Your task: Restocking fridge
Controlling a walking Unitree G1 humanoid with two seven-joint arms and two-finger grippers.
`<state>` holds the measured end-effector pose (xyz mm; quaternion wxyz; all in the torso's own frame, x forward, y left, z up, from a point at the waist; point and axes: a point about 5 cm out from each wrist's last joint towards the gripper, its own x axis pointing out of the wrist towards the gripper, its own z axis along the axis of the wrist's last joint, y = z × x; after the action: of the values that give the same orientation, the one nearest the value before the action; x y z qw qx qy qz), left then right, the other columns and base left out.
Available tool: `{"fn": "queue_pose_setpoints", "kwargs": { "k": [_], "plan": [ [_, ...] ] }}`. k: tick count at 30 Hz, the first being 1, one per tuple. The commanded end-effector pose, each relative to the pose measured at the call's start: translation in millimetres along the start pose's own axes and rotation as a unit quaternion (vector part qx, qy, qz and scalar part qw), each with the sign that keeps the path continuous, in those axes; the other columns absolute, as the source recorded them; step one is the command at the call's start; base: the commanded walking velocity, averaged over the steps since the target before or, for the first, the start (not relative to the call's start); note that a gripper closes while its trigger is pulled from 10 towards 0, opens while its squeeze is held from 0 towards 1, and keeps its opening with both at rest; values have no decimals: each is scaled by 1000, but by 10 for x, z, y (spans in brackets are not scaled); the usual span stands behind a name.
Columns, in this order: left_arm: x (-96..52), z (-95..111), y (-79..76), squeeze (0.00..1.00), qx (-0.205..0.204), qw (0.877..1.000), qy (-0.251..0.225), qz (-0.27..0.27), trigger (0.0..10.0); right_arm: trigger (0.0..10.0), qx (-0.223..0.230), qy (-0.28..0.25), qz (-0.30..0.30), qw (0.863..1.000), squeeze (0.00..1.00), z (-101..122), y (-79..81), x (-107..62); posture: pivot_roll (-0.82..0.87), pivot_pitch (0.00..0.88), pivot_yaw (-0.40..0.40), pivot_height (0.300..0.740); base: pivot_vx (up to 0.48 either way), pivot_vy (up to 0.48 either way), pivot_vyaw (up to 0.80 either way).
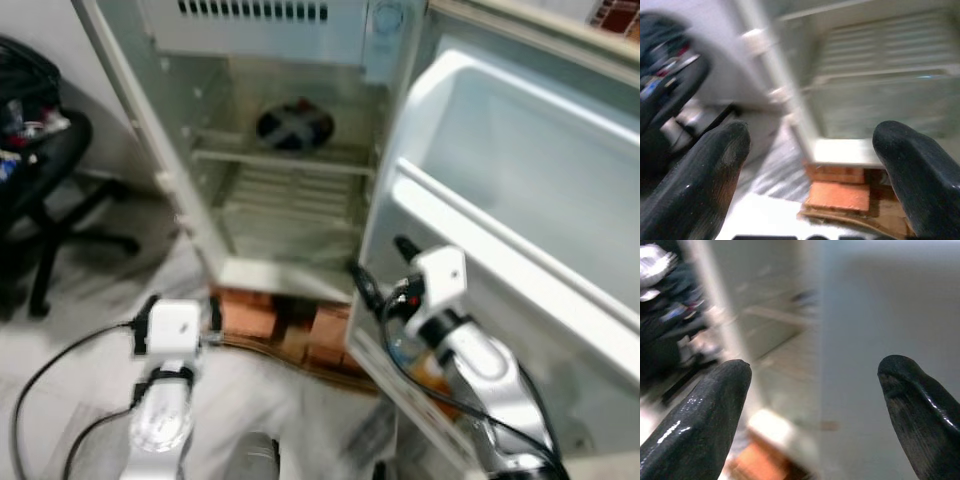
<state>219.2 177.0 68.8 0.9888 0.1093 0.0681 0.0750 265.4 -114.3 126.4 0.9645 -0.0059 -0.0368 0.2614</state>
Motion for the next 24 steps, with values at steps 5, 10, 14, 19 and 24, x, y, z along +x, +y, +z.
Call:
{"fn": "queue_pose_setpoints", "kwargs": {
  "k": [5, 10, 14, 19, 24],
  "plan": [
    [14, 34, -84, 0, -4, 1000, -4, -15, 10000, 10000, -1, 31, -27, 999, 0, -145, -93, -110, -5, 121, 41, 708, -240, 0, 0],
    [11, 38, -83, 0, -3, 1000, -5, -15, 10000, 10000, -6, 31, -27, 999, 0, -152, -93, -101, -2, 123, 36, 708, -303, 0, 0],
    [15, 40, -89, 0, -3, 1000, -5, -15, 10000, 10000, -11, 27, -21, 999, 0, -143, -87, -82, -2, 122, 35, 708, -295, 0, 0],
    [13, 39, -87, 0, -3, 1000, -5, -16, 10000, 10000, -13, 26, -18, 999, 0, -138, -88, -42, -2, 122, 35, 708, -306, 0, 0],
    [17, 43, -86, 0, -1, 1000, -7, -17, 10000, 10000, -22, 22, -10, 999, 0, -123, -81, -27, -2, 122, 35, 708, -140, 0, 0]
  ]
}}
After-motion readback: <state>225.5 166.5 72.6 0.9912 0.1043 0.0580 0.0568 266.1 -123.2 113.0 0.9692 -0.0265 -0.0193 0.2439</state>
